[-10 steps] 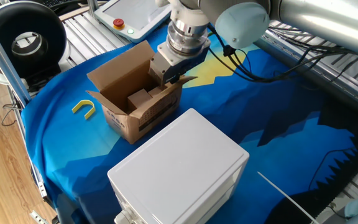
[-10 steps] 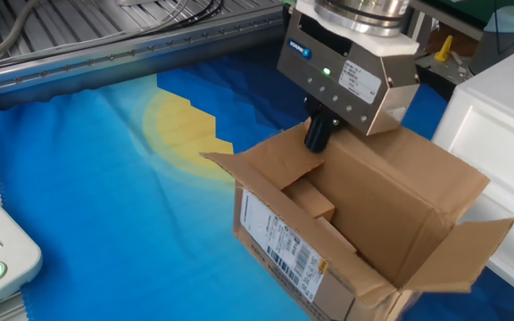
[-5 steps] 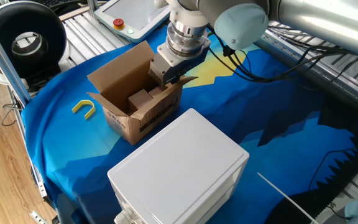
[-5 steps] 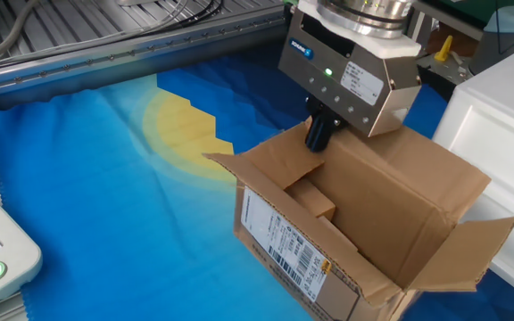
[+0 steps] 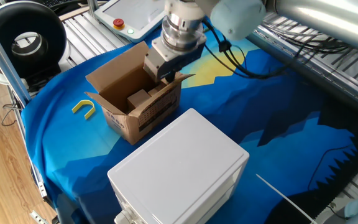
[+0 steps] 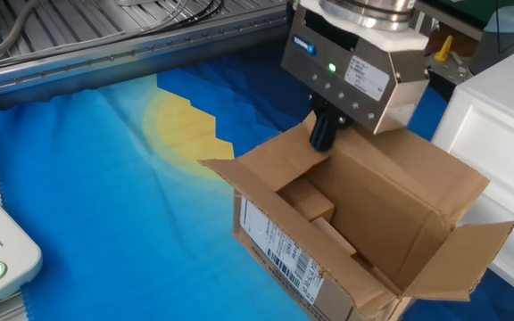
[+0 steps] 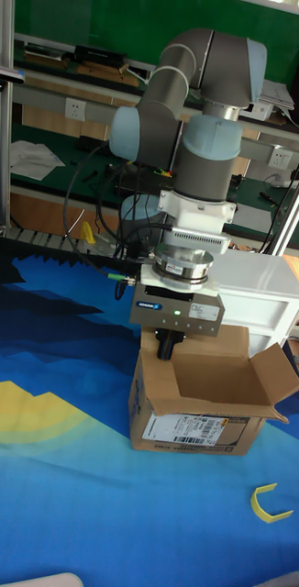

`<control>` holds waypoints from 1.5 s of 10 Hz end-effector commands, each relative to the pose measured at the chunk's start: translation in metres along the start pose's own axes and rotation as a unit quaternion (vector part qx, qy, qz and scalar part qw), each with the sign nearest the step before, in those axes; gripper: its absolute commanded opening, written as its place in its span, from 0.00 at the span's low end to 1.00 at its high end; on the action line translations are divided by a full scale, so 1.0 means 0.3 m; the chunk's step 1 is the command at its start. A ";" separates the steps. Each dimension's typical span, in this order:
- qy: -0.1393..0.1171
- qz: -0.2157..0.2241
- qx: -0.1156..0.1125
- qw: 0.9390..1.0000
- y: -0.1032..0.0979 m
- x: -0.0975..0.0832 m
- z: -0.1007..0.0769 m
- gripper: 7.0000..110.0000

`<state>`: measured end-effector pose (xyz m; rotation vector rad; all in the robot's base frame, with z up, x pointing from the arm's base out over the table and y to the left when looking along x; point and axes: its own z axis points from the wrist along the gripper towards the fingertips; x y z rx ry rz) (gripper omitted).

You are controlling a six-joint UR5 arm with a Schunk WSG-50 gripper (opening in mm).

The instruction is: Cover the box

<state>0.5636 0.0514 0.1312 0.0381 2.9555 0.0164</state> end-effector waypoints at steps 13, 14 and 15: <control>0.015 -0.029 -0.041 0.999 0.130 -0.006 -0.255 0.00; 0.016 -0.047 -0.040 0.998 0.096 -0.024 -0.245 0.00; 0.015 -0.051 -0.023 0.998 0.052 -0.038 -0.224 0.00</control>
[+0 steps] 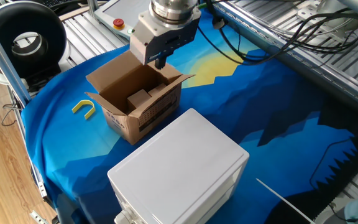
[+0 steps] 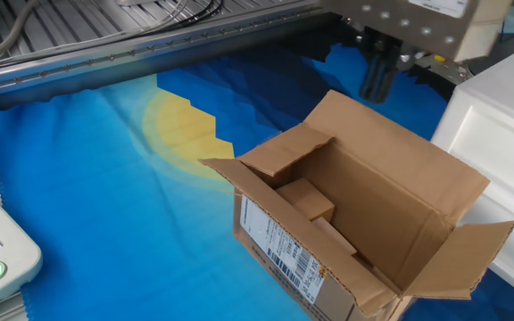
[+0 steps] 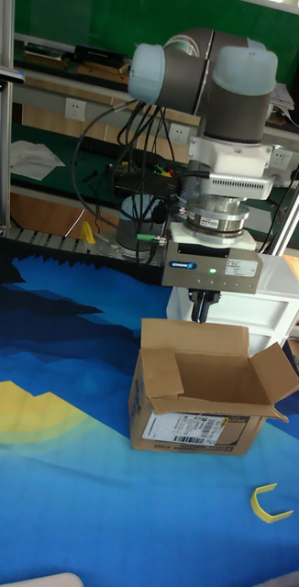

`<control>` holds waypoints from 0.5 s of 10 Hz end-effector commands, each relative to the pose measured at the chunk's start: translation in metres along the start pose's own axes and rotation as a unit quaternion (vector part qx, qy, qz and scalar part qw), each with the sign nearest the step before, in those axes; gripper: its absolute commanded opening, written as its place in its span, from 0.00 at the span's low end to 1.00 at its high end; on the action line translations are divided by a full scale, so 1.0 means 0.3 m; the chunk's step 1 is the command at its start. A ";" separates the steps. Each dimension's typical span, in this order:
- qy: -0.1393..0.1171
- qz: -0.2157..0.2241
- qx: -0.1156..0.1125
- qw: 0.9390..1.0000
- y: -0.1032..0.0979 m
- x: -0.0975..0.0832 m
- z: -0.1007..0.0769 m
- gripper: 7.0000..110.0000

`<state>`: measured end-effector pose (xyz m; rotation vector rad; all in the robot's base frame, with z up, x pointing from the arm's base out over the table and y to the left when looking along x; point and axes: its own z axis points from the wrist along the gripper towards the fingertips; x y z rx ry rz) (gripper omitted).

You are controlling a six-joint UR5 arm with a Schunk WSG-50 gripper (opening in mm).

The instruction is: Cover the box

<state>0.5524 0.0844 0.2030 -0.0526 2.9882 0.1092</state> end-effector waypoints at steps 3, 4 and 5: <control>0.008 -0.030 0.027 0.999 -0.214 -0.059 0.033 0.00; 0.008 -0.029 0.034 0.999 -0.226 -0.060 0.038 0.00; 0.007 -0.026 0.044 0.999 -0.243 -0.060 0.036 0.00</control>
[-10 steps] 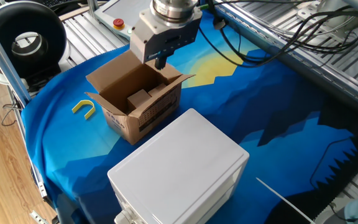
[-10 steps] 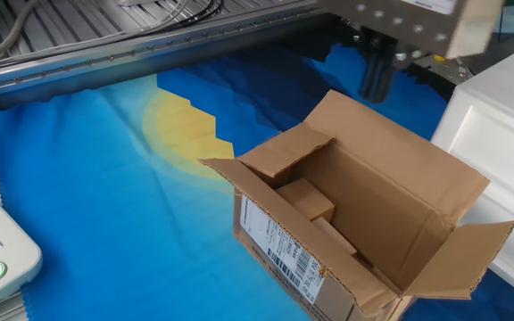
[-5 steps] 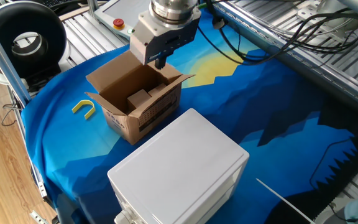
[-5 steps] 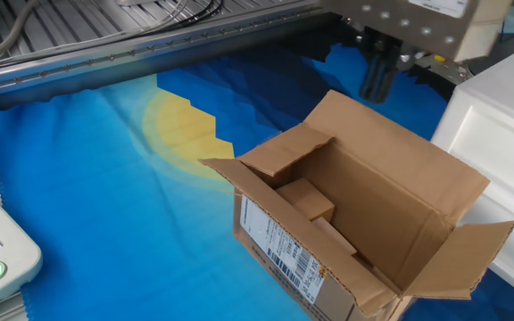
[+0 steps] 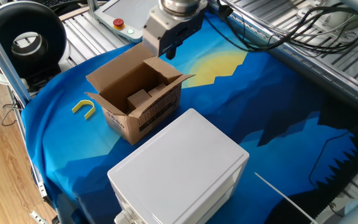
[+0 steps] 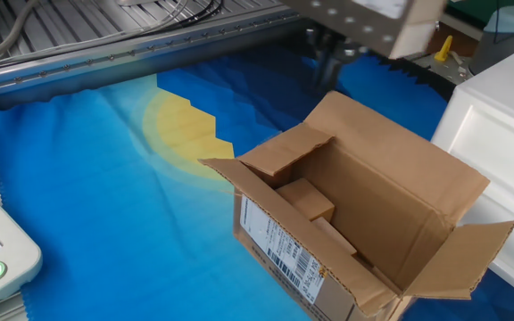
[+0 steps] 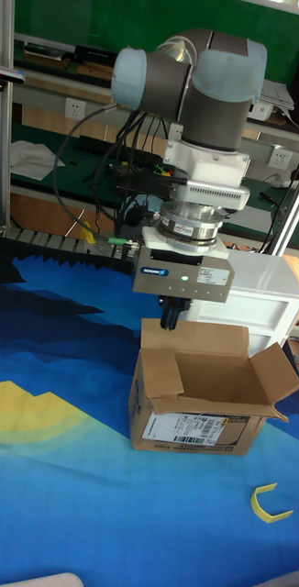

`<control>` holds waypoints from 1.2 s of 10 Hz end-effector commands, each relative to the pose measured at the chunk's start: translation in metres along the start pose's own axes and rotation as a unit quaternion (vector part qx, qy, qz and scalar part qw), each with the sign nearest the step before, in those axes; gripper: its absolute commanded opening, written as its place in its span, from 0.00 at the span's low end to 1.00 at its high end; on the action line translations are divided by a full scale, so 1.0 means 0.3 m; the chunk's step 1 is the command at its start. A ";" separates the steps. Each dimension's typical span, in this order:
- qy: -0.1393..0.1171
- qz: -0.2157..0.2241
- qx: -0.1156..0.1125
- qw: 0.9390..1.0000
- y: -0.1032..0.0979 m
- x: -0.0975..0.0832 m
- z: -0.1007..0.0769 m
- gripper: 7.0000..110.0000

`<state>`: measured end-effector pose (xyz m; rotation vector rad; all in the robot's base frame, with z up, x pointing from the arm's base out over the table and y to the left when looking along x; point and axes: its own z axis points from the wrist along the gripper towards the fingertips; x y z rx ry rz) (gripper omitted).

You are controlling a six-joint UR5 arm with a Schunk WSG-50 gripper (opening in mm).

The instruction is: Cover the box

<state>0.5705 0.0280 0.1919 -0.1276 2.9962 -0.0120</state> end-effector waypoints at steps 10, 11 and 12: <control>0.034 0.051 -0.032 0.998 0.015 0.042 0.006 0.00; 0.033 0.059 -0.039 0.997 0.027 0.040 0.005 0.00; 0.036 0.059 -0.041 0.997 0.030 0.043 0.004 0.00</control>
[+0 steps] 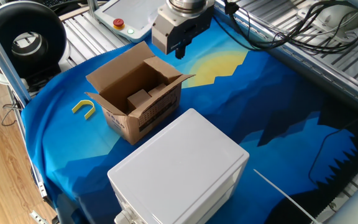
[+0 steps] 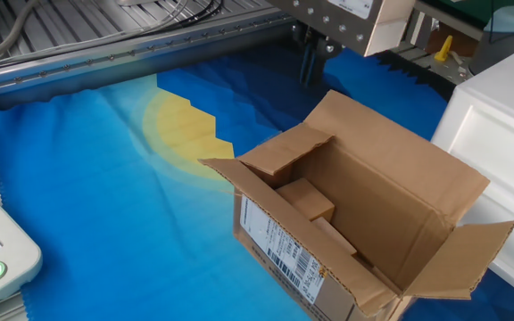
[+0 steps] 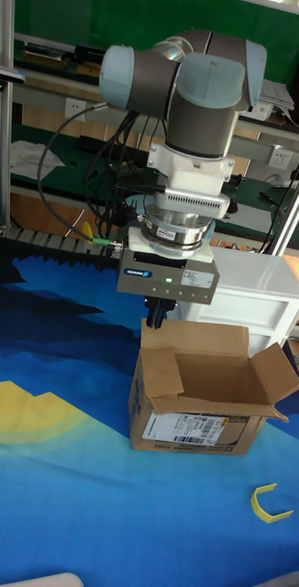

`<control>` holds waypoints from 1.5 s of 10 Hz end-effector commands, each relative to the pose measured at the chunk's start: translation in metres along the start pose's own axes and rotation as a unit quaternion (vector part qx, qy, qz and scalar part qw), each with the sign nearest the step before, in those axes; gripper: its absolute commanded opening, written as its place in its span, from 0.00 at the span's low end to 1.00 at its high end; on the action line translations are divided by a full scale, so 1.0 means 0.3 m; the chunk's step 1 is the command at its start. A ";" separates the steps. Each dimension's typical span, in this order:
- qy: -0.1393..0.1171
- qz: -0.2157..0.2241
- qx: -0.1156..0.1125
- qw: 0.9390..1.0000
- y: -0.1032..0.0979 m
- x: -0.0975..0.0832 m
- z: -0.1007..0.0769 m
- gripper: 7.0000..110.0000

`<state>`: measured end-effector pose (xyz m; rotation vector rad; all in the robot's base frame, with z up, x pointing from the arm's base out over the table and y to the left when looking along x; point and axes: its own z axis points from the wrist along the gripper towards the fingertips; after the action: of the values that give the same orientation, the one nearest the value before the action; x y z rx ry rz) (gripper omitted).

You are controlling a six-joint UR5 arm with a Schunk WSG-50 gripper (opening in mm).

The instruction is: Cover the box

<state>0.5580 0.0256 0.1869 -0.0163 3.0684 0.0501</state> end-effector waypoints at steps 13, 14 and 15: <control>-0.028 0.029 -0.045 0.998 0.487 0.136 0.022 0.00; -0.023 0.011 -0.034 0.999 0.397 0.073 -0.006 0.00; -0.021 -0.011 -0.018 1.000 0.277 0.015 -0.018 0.00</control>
<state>0.5242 0.1532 0.1842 0.0214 3.0219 0.1564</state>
